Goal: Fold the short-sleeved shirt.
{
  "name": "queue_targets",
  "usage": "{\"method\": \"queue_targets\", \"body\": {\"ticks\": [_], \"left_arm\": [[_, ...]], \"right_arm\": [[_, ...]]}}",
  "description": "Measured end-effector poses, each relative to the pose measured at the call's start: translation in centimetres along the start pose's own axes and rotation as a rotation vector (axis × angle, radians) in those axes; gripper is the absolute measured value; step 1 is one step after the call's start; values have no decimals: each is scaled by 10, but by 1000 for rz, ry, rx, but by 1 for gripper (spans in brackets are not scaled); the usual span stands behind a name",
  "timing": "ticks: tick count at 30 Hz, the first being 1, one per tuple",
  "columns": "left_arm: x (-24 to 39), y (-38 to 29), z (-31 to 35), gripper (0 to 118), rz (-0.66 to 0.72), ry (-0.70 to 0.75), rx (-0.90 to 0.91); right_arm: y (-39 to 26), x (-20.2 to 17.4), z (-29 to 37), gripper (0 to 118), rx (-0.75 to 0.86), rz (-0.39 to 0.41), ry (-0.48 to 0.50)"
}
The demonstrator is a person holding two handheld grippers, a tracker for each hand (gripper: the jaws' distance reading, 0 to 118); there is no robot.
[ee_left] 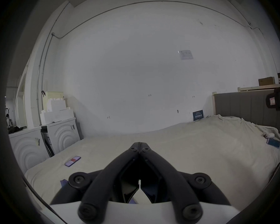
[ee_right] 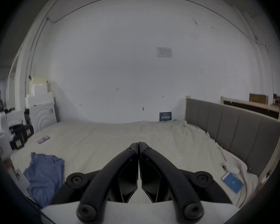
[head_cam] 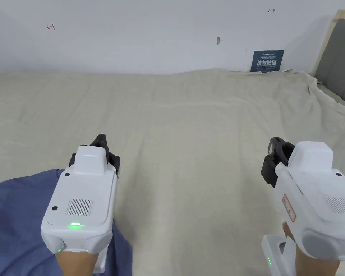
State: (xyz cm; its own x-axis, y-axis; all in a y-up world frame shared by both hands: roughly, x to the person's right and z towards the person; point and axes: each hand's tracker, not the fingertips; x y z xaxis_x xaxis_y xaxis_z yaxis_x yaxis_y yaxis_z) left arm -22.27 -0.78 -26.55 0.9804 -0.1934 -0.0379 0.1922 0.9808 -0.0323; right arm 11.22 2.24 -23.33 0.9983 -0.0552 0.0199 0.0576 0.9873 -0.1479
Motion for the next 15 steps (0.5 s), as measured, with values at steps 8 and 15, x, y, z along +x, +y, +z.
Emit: {"method": "queue_targets", "body": {"ticks": [8,15], "left_arm": [[-8,1,-3,0,70,-20,-22],[-12,1,-2,0,90,-21,-15]], "right_arm": [[2,-8,8,0,-1,19,-10],[2,-5,6,0,5,42,-17]]}}
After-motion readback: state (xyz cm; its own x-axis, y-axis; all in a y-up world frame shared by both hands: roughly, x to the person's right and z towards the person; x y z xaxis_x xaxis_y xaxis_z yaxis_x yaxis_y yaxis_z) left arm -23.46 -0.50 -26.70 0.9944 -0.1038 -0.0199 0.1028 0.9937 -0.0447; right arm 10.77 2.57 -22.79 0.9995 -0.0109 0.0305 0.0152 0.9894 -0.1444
